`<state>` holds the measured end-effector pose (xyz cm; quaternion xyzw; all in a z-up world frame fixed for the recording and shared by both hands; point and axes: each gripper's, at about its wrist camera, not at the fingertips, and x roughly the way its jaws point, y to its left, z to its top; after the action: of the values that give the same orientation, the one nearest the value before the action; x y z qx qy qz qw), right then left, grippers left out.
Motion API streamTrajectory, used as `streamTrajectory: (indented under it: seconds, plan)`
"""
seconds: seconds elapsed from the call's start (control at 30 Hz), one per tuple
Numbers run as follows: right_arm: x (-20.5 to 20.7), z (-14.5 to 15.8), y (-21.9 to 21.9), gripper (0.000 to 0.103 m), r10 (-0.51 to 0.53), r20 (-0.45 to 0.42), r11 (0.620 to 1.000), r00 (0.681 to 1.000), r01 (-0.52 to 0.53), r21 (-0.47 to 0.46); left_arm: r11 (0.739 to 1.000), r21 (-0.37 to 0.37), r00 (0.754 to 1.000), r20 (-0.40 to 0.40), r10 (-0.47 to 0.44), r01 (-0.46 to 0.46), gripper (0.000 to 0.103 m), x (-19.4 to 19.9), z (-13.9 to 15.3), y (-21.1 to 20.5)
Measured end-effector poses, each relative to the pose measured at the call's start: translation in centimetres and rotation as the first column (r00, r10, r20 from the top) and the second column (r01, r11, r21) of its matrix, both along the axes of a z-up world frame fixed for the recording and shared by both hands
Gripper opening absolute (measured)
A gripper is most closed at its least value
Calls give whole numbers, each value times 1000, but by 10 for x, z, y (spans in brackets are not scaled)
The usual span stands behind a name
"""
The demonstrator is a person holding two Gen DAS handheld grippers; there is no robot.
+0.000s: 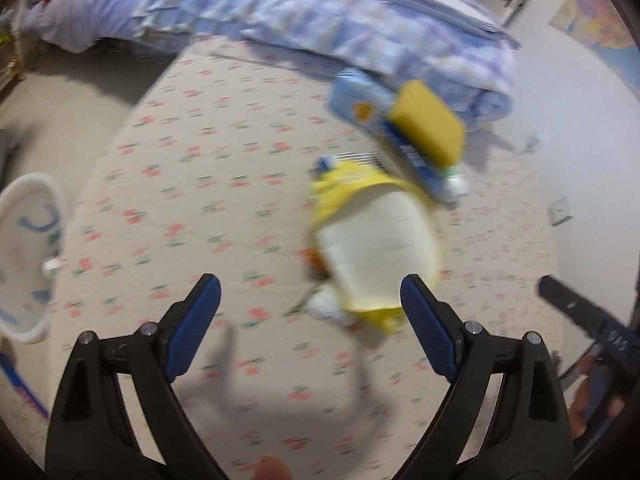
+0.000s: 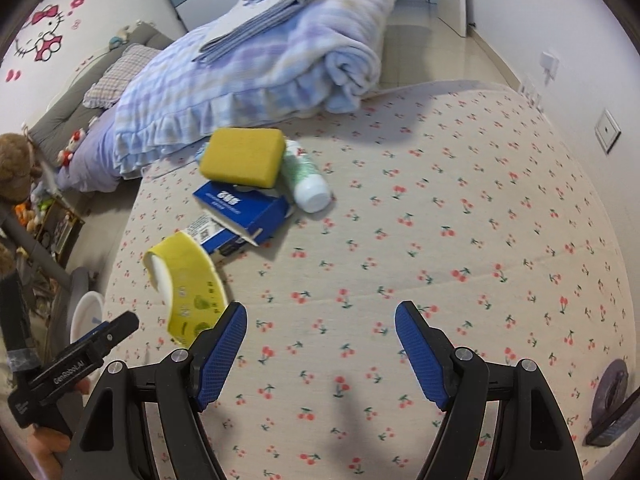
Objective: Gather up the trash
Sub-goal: 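Move the left tool to the yellow-rimmed paper bowl and grasp its rim, then lift the paper bowl with the left tool while the right tool reaches the orange peel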
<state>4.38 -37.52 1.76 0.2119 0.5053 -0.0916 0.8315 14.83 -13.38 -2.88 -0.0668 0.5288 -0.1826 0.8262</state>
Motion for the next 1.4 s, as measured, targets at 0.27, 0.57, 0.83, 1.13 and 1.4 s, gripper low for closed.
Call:
streamTrajectory:
  seconds: [0.27,0.57,0.83,1.13,1.4]
  plan:
    - [-4,-4,-11,78,0,-23,1000,1000,-1,-12,996,-77,999,13,-40,41,91,9,-10,-35]
    - [-2,-15,-24,78,-31,-66,999,997,30,-19,995,-73,994,89,-61,68,40,6,-4,-40]
    - [8,-21,-22,78,-42,-82,999,996,41,-17,990,-89,989,110,-99,109,24,3,6,-31]
    - [21,-20,2,78,-10,-75,1000,997,11,10,986,-152,984,171,-46,72,22,-2,32,-1]
    - [37,-22,49,78,75,-75,997,994,-73,26,988,-143,984,164,76,-53,22,1,39,55]
